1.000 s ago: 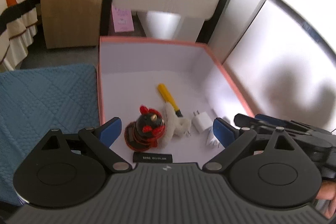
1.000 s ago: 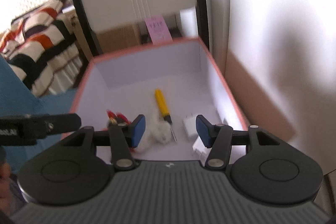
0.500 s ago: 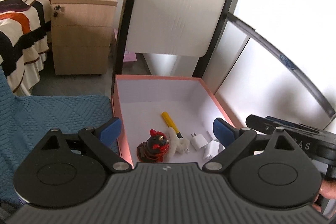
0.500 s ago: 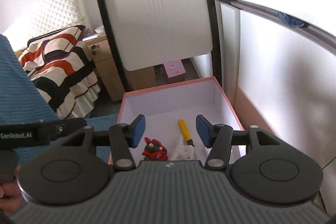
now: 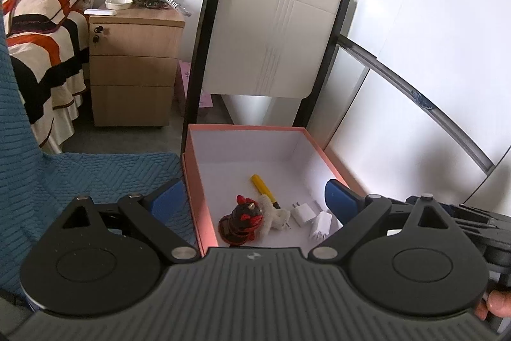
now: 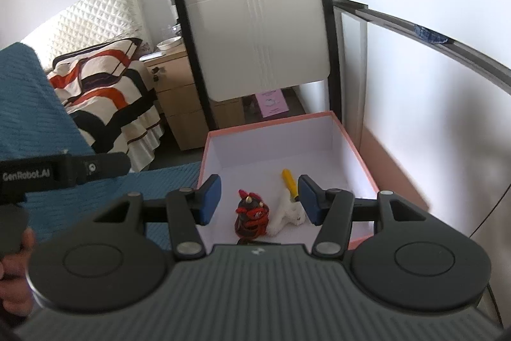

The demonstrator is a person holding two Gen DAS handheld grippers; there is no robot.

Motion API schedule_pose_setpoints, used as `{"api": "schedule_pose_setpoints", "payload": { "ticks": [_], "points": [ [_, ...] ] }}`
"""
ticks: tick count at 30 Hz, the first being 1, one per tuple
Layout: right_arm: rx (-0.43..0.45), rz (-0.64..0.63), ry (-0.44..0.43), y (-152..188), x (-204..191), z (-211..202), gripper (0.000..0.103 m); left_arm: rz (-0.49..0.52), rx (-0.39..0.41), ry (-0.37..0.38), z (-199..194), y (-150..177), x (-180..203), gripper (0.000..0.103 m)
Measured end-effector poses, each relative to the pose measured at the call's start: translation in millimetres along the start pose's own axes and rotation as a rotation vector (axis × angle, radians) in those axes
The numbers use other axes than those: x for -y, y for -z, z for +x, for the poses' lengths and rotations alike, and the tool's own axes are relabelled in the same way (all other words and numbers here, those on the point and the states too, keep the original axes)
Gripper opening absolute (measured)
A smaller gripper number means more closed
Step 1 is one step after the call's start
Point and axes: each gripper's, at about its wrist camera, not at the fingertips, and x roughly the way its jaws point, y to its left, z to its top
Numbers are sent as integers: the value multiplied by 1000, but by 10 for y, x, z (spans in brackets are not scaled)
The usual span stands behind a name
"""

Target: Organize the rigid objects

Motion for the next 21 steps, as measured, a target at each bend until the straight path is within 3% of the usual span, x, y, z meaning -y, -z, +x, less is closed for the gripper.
{"api": "schedule_pose_setpoints", "payload": {
  "ticks": [17,21],
  "points": [
    [-43,-69,44,423,-217,-176,56,-33,31,-15,-264,360,-97,97],
    [-60,-31,36,494,-167,-166,56,-32,35,-29,-265,415,-142,97]
  ]
}}
